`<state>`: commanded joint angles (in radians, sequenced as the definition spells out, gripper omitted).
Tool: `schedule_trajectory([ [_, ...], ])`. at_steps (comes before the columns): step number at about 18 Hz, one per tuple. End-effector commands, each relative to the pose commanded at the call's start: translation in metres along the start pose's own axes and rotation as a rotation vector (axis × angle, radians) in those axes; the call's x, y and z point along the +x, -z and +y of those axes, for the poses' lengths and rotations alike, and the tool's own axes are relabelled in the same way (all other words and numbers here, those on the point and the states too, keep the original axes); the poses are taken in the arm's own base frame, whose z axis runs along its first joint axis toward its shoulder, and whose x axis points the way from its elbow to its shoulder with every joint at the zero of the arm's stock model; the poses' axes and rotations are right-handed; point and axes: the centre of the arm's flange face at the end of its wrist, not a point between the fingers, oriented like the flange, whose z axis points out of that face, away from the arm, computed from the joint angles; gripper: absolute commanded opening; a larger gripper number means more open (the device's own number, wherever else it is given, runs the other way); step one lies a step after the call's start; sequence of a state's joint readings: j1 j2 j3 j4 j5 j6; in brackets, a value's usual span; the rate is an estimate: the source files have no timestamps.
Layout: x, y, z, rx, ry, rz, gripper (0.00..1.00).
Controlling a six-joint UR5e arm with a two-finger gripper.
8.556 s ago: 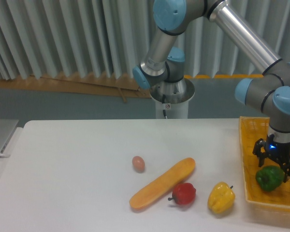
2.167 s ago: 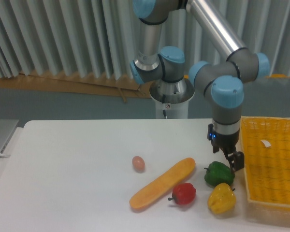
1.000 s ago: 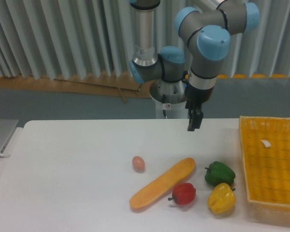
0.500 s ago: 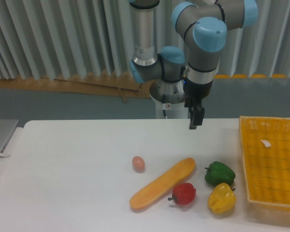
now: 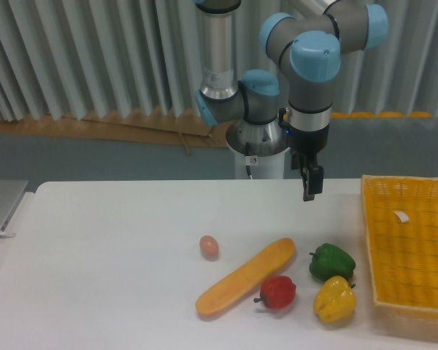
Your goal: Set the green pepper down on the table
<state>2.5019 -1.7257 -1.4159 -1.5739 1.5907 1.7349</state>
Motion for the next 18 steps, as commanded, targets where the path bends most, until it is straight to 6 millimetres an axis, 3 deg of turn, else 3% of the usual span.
schedule_trajectory([
  [8,0.012,0.028,0.001,-0.006,0.004,-0.024,1.00],
  [18,0.013,0.027,0.001,-0.007,0.011,-0.022,1.00],
])
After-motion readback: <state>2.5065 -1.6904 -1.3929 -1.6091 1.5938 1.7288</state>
